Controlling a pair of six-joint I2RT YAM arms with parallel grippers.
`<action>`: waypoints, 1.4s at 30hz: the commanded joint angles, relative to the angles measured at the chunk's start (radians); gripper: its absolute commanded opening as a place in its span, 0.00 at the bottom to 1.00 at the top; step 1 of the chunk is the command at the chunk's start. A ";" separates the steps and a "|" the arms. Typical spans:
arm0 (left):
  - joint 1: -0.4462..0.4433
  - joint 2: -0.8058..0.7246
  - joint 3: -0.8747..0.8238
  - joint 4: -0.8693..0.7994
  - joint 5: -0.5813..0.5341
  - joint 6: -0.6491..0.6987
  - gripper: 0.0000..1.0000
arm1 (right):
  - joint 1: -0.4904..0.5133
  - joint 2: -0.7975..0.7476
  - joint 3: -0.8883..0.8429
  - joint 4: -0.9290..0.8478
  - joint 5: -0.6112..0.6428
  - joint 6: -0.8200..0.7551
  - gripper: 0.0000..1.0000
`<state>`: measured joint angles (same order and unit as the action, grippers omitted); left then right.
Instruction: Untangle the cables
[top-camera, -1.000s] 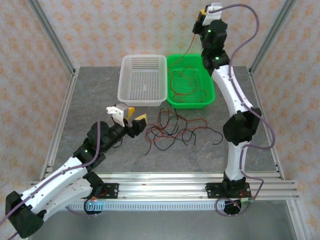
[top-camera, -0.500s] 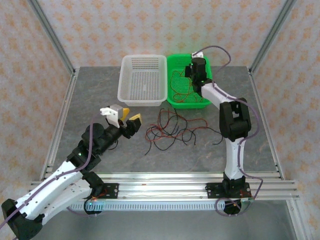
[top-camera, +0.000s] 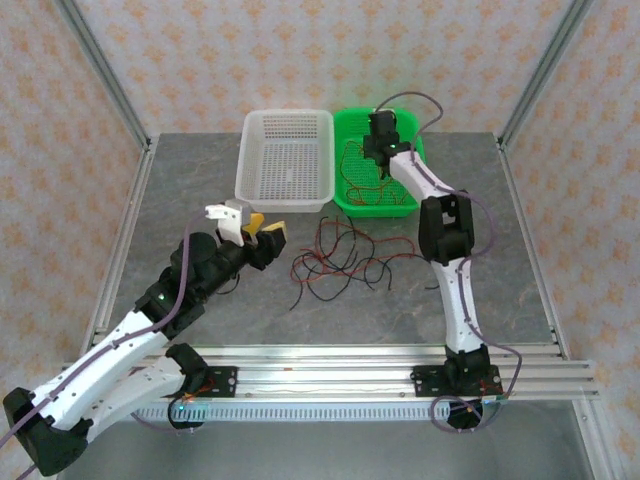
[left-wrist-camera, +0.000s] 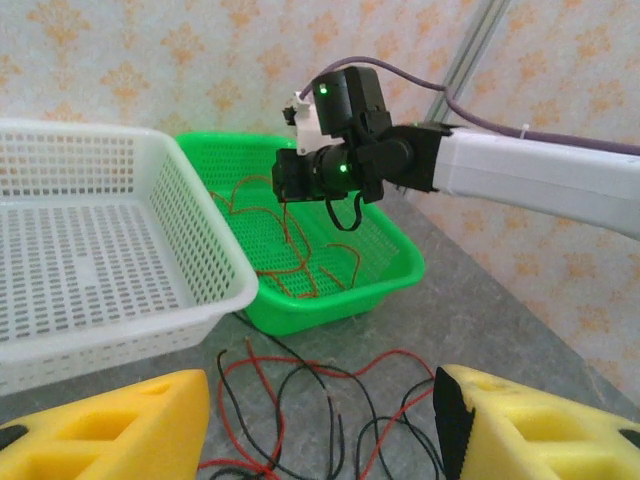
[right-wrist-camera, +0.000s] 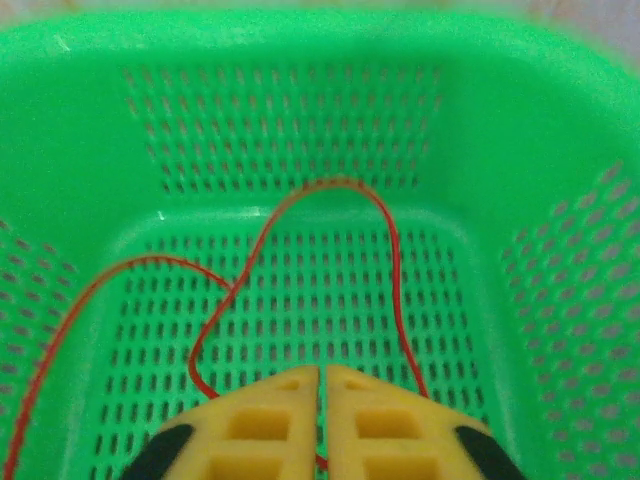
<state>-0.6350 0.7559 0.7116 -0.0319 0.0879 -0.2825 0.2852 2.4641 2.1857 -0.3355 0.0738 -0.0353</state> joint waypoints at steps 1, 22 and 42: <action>-0.005 0.015 0.056 -0.092 -0.016 -0.048 0.62 | 0.001 -0.014 0.082 -0.246 0.029 0.067 0.25; -0.005 0.336 0.193 -0.520 0.031 -0.221 0.58 | 0.026 -0.634 -0.358 -0.379 -0.048 0.106 0.68; 0.009 0.841 0.237 -0.326 0.043 -0.176 0.35 | 0.184 -1.339 -1.251 -0.126 -0.169 0.349 0.62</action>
<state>-0.6342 1.5806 0.9085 -0.3916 0.1513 -0.4709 0.4641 1.1748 0.9730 -0.5262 -0.0875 0.2443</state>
